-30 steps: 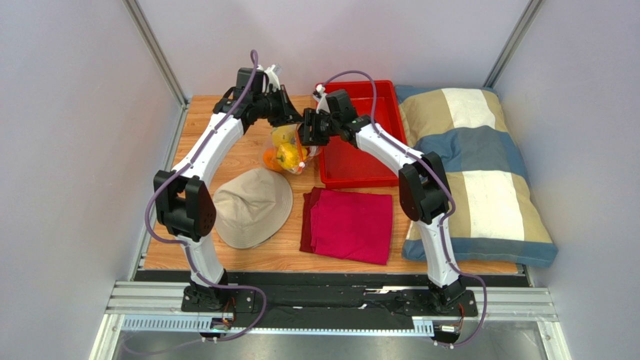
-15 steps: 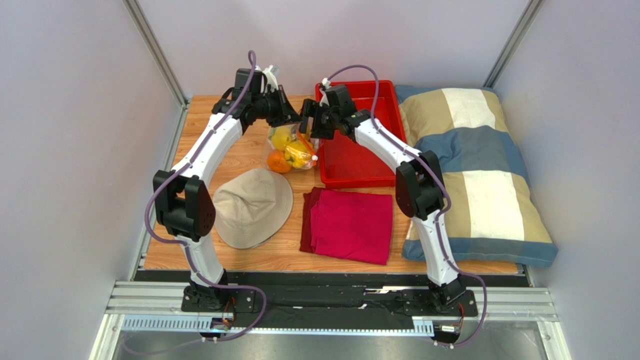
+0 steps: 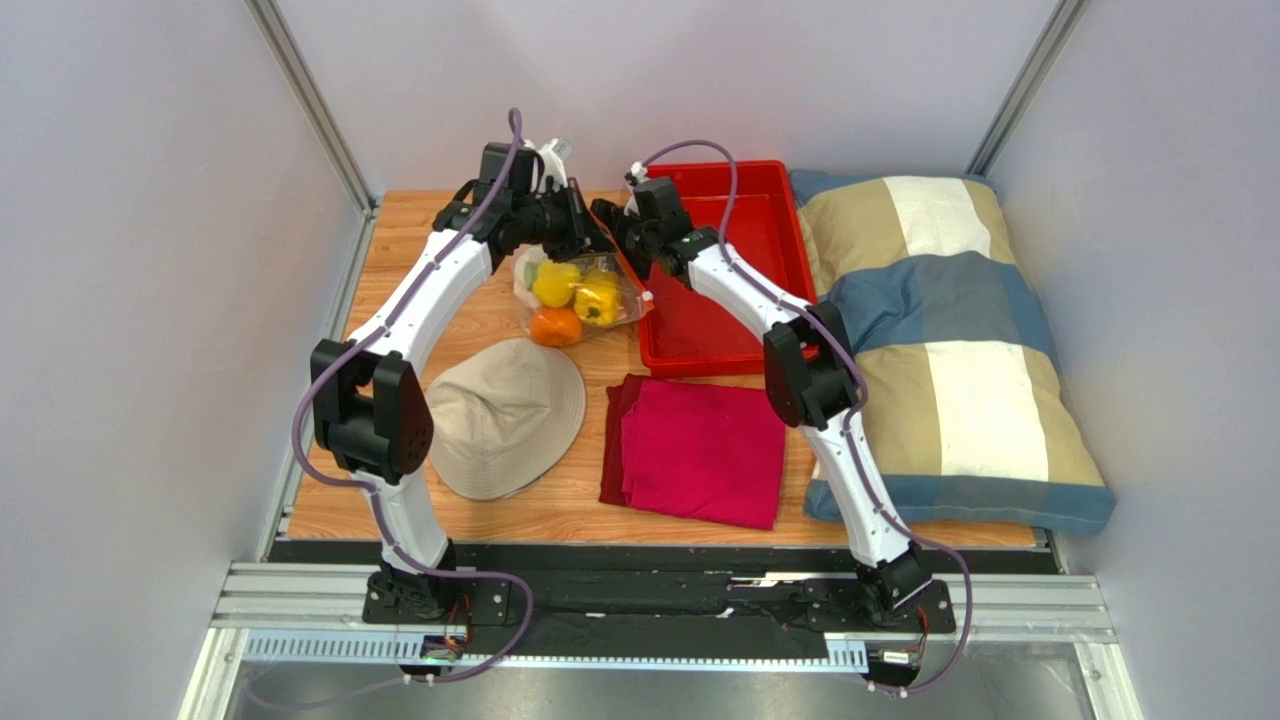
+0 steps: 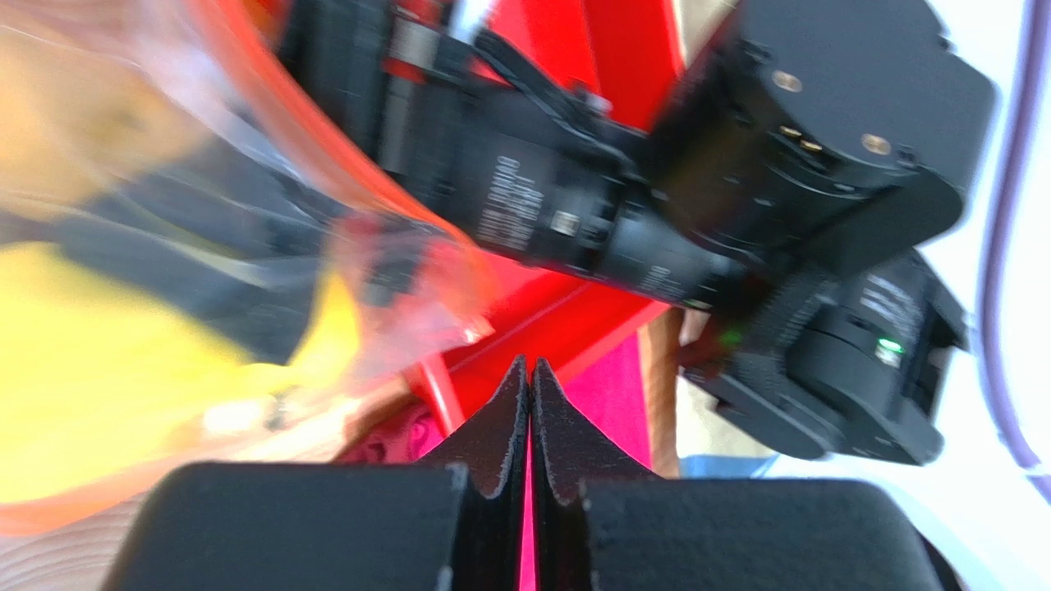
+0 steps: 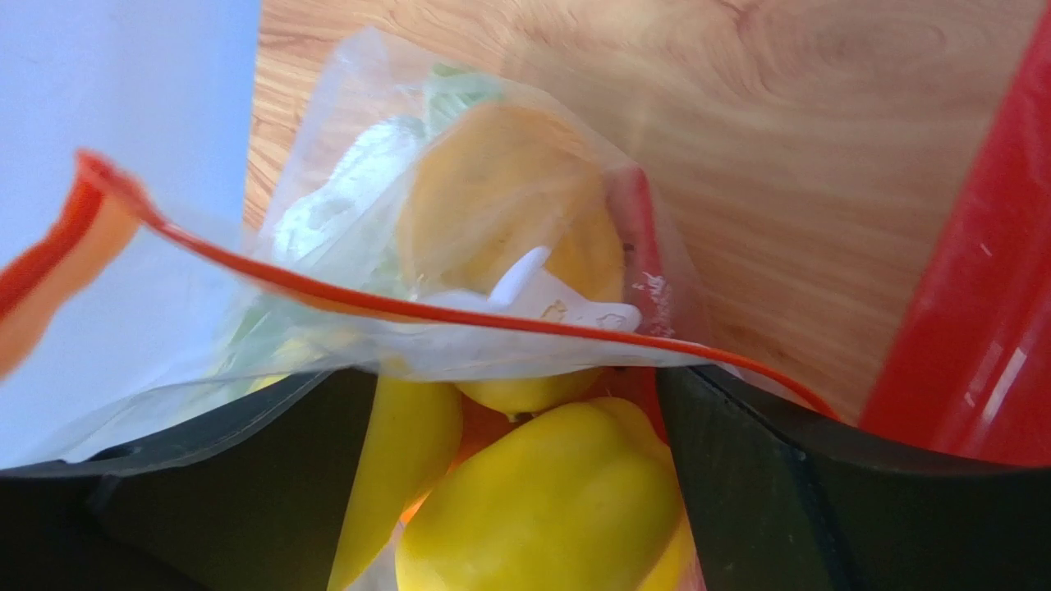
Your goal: Open the zip-top bag and remove the fake food
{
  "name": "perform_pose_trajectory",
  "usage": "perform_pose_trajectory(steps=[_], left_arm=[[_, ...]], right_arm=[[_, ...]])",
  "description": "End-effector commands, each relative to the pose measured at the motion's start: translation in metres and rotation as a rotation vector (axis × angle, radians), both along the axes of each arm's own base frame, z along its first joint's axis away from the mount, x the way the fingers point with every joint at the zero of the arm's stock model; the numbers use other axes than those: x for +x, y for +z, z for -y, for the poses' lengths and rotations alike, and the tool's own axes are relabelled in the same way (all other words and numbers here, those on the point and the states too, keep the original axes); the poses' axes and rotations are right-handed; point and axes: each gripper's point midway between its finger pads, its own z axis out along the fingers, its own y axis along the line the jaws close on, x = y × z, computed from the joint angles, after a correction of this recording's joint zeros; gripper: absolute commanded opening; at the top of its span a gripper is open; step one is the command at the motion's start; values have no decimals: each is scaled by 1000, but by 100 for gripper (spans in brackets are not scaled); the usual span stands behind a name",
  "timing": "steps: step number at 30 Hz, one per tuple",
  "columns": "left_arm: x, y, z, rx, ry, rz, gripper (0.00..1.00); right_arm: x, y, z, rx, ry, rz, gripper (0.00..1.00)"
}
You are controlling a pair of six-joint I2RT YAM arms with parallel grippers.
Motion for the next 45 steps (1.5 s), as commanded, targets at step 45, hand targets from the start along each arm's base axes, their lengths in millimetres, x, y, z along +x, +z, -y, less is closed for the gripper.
perform_pose_trajectory(steps=[45], left_arm=[[-23,25,-30,364,87,143,25]], right_arm=[[-79,46,-10,121,104,-272,74]])
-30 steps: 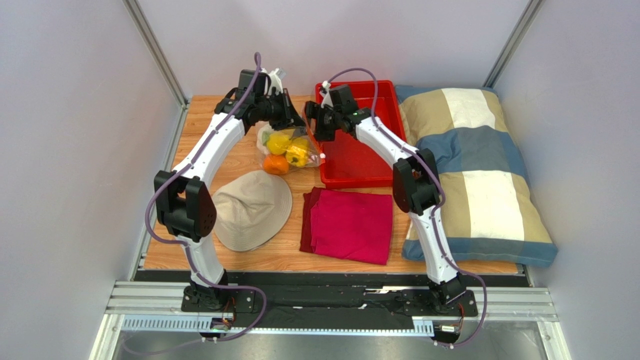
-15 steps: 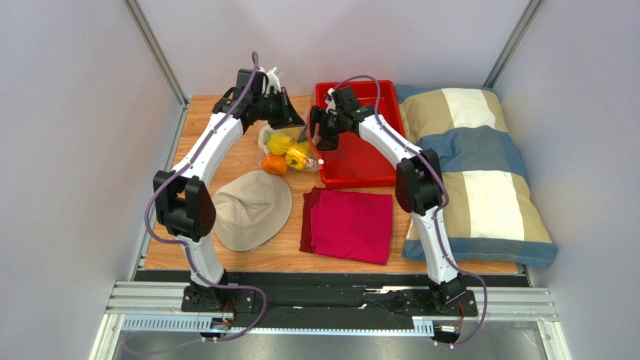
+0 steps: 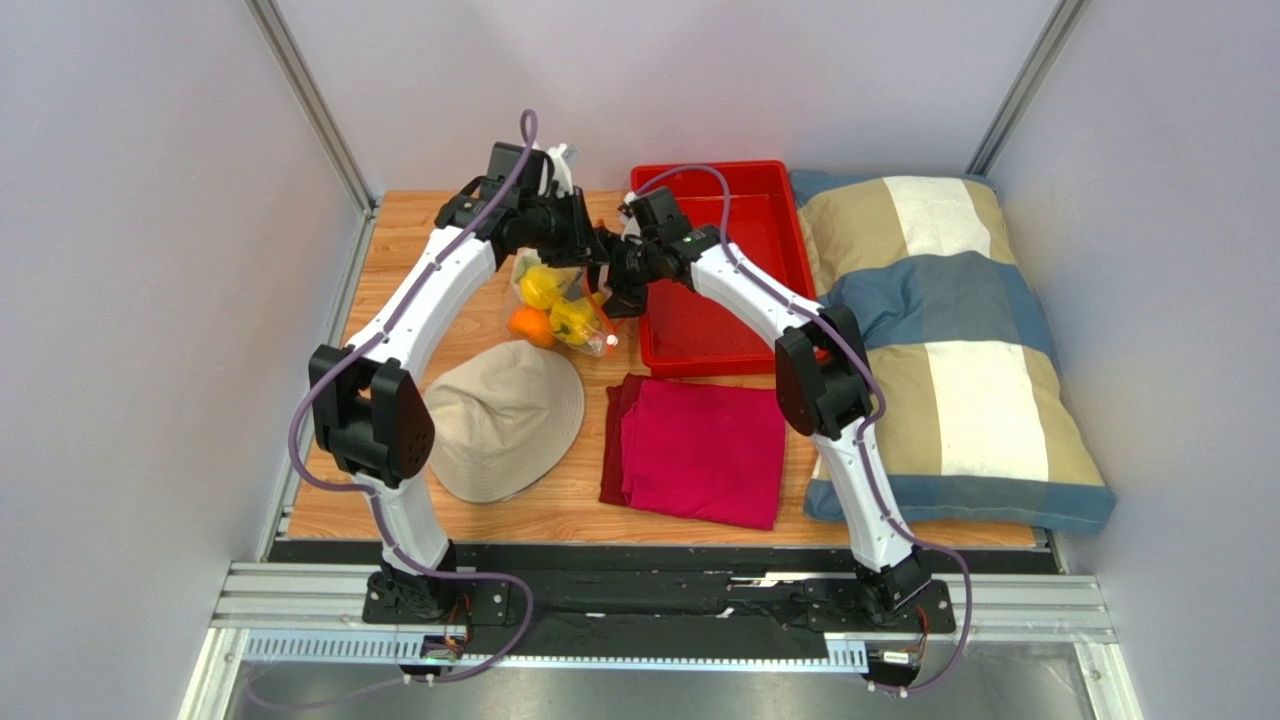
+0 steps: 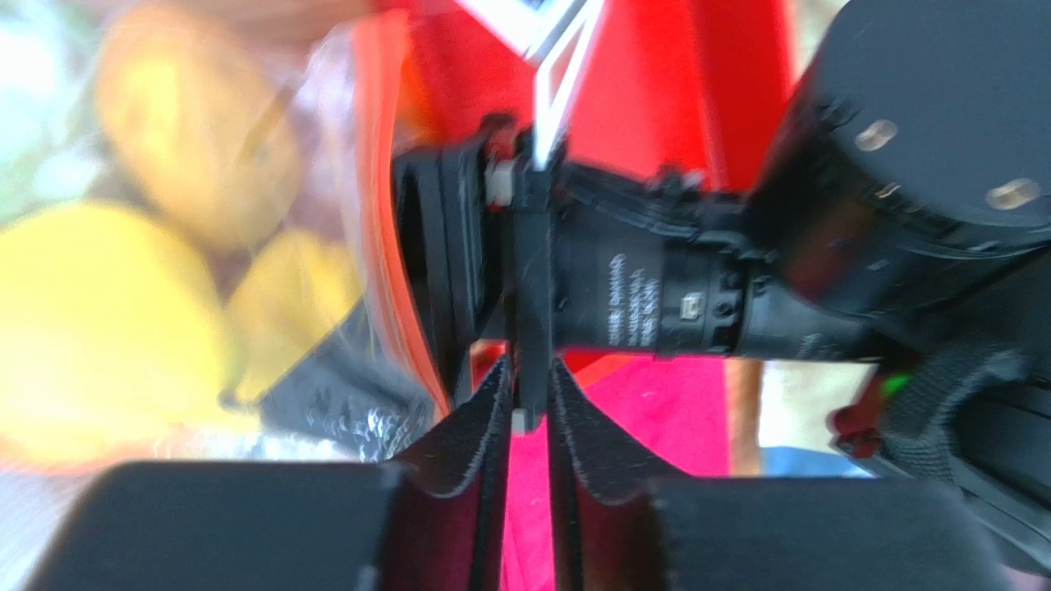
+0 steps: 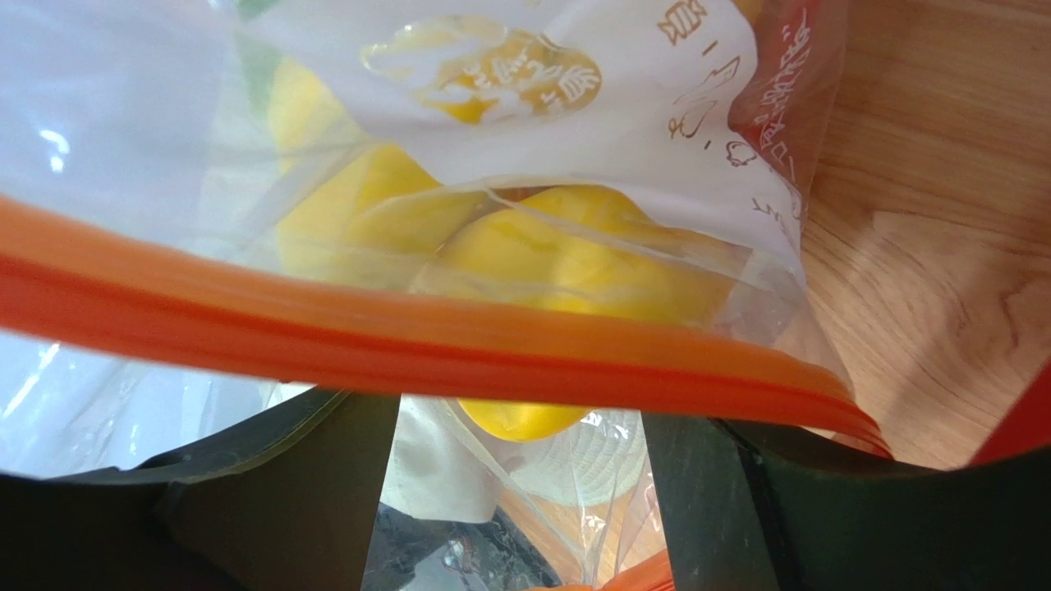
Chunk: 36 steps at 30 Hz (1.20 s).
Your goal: Open the zip-top bag and remove the fake food
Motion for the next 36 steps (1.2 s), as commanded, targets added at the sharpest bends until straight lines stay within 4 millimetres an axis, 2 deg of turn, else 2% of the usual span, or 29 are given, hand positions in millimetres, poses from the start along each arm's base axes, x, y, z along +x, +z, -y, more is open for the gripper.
perform_pose_trajectory(steps=[1,5,8,10,12,16,18,23,24,26,27,28,33,34,35,36], left_arm=[[-12,34,-24,227,89,155,28],[-20,30,-33,299,136,168,30],[-30,25,-43,353,160,174,48],[-34,26,-46,358,172,183,64],[-36,17,-47,358,180,167,74],[-30,11,-35,319,163,151,77],[-25,15,-28,296,154,163,77],[-9,20,-22,300,148,182,69],[-8,11,-23,320,145,158,64],[-5,9,-22,328,144,148,58],[-4,5,-22,332,144,138,50],[-3,2,-23,333,143,131,46],[-1,-8,-30,337,136,98,33],[-2,-8,-30,334,132,96,26],[-2,-9,-31,327,127,91,24],[-2,-6,-31,322,126,99,14]], right_arm=[[10,37,-5,81,-35,68,74],[9,38,-6,93,-45,55,73],[8,35,-6,94,-41,44,73],[7,33,-6,97,-43,30,73],[6,33,-7,101,-44,24,73],[3,41,-10,116,-37,31,73],[1,43,-11,118,-33,30,73],[-2,40,-13,120,-22,23,72],[-3,39,-14,120,-20,20,72],[-4,41,-15,122,-19,22,72],[-3,43,-14,124,-20,26,72],[-3,44,-15,126,-19,27,72],[-4,45,-15,131,-15,25,72],[-4,44,-15,131,-12,27,72],[-5,44,-15,131,-11,25,72],[-5,42,-15,128,-11,22,72]])
